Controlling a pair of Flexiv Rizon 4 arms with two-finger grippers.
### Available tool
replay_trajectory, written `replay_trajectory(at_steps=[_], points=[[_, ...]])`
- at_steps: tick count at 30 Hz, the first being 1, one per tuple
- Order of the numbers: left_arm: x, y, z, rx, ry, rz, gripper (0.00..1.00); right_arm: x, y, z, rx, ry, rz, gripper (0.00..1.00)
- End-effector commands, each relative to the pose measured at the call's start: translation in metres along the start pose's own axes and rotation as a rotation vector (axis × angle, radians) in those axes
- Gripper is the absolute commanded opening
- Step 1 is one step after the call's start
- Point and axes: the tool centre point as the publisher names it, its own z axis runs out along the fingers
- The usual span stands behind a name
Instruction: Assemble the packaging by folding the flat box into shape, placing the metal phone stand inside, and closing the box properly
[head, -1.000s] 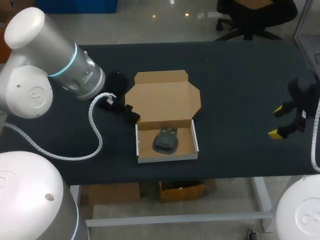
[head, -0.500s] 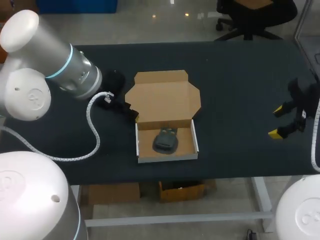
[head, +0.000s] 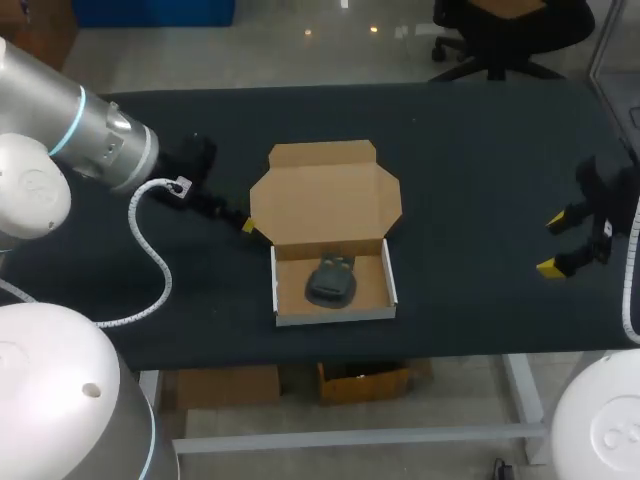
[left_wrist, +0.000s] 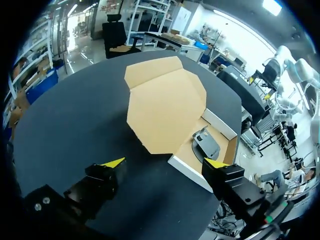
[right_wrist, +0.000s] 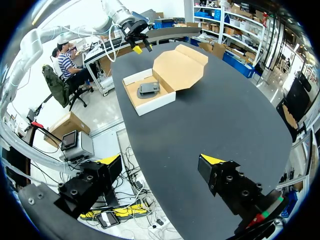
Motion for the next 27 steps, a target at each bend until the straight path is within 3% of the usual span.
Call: replay_trajectory(at_steps=[1,17,27], points=[[-0.023,0.0,0.011,0.015,0.089,-0.016,1.0,0.0,-0.001,-0.001,-0.003,0.001,-0.001,1.0],[-0.051,-0.014,0.025,0.116,0.255,-0.032,1.0,0.0,-0.001,-0.001,-0.003,0.001,-0.001,1.0],[-0.052,-0.024,0.043,0.155,0.347,0.016,1.0,0.0,-0.001,-0.001,-0.003,0.001,-0.001,1.0]])
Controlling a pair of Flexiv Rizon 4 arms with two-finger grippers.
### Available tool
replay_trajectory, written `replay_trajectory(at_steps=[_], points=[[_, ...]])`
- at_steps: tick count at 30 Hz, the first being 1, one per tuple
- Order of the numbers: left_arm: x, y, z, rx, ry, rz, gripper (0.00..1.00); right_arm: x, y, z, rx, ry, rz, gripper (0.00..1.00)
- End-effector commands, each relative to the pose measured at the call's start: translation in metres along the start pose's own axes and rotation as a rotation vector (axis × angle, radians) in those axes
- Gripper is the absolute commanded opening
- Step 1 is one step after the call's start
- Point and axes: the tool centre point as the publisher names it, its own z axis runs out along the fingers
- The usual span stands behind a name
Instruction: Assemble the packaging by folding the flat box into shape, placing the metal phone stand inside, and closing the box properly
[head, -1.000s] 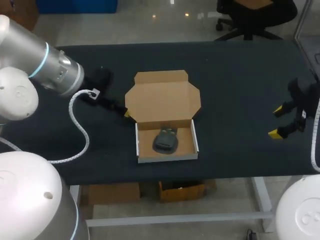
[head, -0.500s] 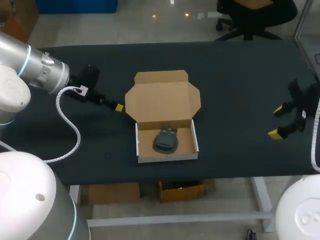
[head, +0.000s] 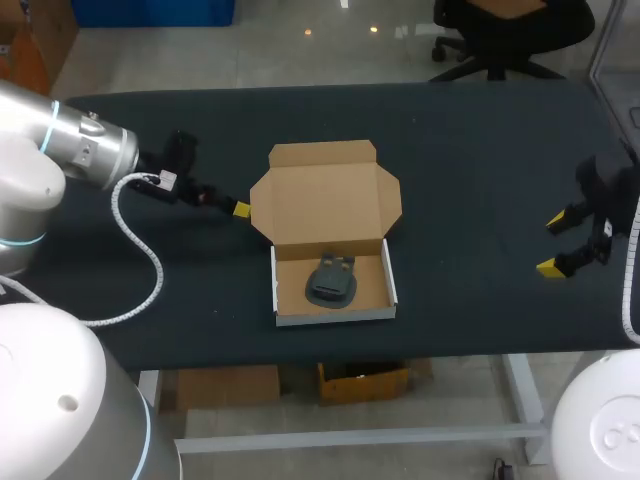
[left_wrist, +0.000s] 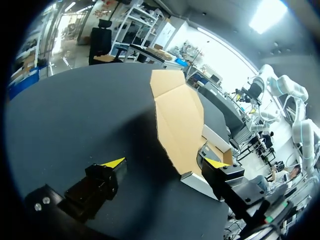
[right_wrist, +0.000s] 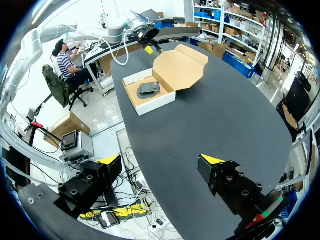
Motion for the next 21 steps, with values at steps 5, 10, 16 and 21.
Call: replay_trajectory(at_steps=[5,10,16,21], points=[[-0.009,-0.009,0.015,0.017,0.123,0.046,1.0,0.0,-0.001,-0.001,-0.003,0.001,-0.001,1.0],[-0.007,-0.011,0.022,0.025,0.162,0.069,1.0,0.0,-0.001,-0.001,-0.003,0.001,-0.001,1.0],[0.0,-0.013,0.033,0.027,0.202,0.095,1.0,0.0,-0.001,-0.001,-0.003,0.001,-0.001,1.0],[0.003,-0.016,0.04,0.027,0.221,0.099,1.0,0.0,-0.001,-0.001,-0.003,0.001,-0.001,1.0]])
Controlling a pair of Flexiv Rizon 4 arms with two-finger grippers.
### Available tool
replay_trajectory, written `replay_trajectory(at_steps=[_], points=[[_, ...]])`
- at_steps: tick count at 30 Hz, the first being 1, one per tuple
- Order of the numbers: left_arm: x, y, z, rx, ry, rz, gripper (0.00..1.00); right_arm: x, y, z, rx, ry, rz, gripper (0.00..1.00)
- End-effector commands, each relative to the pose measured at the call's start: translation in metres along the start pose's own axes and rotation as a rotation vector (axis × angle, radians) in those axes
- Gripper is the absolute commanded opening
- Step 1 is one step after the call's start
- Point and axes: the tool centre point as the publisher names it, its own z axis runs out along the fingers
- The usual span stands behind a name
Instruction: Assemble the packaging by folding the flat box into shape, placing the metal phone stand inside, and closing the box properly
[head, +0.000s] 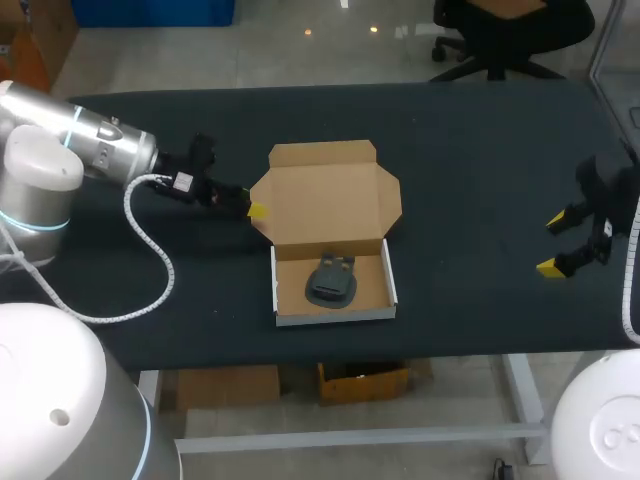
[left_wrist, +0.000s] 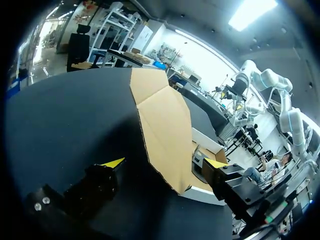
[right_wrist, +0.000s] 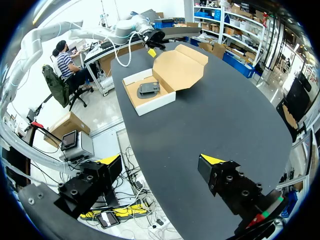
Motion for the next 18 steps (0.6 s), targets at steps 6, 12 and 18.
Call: replay_trajectory(at_steps=[6,12,18], points=[[-0.004,-0.006,0.011,-0.004,0.06,0.012,1.0,0.0,-0.001,-0.001,-0.003,0.001,-0.001,1.0],[-0.003,-0.007,0.015,-0.003,0.069,0.014,1.0,0.0,-0.001,-0.001,-0.001,0.001,-0.003,1.0],[-0.002,-0.007,0.018,0.0,0.077,0.015,0.91,-0.001,0.001,0.0,0.004,0.004,-0.009,1.0]])
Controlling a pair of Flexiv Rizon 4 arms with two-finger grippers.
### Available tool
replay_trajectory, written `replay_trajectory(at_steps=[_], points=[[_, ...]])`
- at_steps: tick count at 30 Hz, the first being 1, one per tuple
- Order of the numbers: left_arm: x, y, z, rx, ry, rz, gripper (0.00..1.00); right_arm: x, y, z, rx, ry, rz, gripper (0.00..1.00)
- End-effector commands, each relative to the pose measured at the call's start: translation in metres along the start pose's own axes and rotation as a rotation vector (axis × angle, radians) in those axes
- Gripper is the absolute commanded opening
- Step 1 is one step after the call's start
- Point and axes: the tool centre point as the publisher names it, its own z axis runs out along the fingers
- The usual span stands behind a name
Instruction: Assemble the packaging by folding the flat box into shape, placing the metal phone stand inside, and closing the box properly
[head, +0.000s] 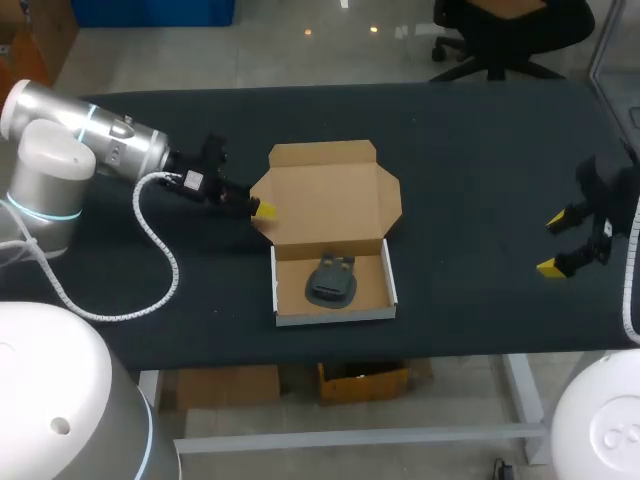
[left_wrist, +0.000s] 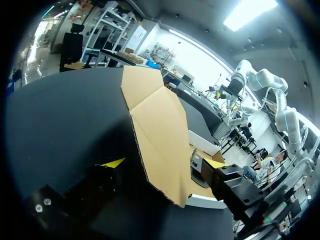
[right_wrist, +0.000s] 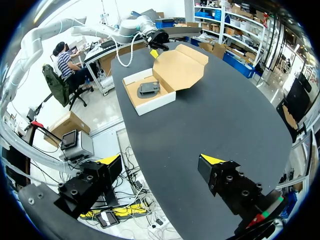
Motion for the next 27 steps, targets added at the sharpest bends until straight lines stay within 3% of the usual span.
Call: replay_trajectory(at_steps=[1,12,19,27], points=[[-0.003,0.0,0.002,-0.001,0.012,0.001,0.91,-0.001,0.001,0.0,0.002,0.004,-0.003,1.0],[0.003,-0.003,0.01,-0.014,0.031,-0.005,0.78,-0.004,0.006,0.001,0.033,0.0,-0.025,1.0],[0.007,-0.002,0.015,-0.027,0.038,-0.027,0.51,-0.009,0.009,-0.001,0.046,-0.01,-0.039,1.0],[0.015,-0.003,0.017,-0.031,0.042,0.011,0.42,-0.011,0.013,0.0,0.049,-0.009,-0.049,1.0]])
